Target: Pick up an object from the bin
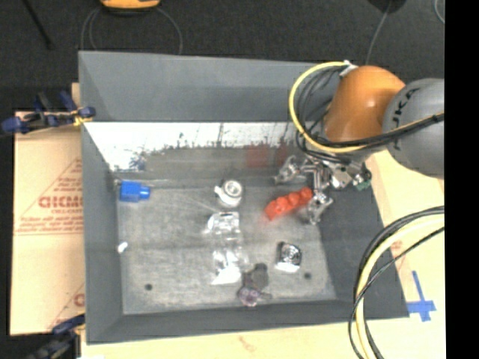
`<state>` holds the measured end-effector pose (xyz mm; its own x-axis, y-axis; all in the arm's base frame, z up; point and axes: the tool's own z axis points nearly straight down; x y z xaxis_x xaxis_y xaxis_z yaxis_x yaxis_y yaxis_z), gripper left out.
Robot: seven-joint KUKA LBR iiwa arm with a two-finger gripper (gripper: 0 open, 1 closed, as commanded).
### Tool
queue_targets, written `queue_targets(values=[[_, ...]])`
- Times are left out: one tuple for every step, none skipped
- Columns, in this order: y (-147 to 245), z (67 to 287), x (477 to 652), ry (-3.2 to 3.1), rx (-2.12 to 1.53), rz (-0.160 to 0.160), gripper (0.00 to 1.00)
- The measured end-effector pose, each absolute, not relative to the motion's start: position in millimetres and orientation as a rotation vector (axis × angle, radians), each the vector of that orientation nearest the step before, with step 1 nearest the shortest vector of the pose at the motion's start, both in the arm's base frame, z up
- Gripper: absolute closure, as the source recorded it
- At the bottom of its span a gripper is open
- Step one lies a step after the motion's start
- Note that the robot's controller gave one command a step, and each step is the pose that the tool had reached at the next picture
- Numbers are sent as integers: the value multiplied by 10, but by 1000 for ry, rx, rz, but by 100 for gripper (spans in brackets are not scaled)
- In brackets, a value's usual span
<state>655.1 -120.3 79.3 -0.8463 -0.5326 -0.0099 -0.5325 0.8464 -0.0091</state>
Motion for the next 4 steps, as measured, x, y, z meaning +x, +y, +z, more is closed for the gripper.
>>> queue_targets(values=[[-1201, 804, 6558, 3005, -864, -8, 100], [-1209, 1211, 6585, 3012, -861, -7, 100], [-1221, 1645, 6608, 3014, -853, -9, 100], [-1226, 1763, 6625, 3018, -847, -5, 100]])
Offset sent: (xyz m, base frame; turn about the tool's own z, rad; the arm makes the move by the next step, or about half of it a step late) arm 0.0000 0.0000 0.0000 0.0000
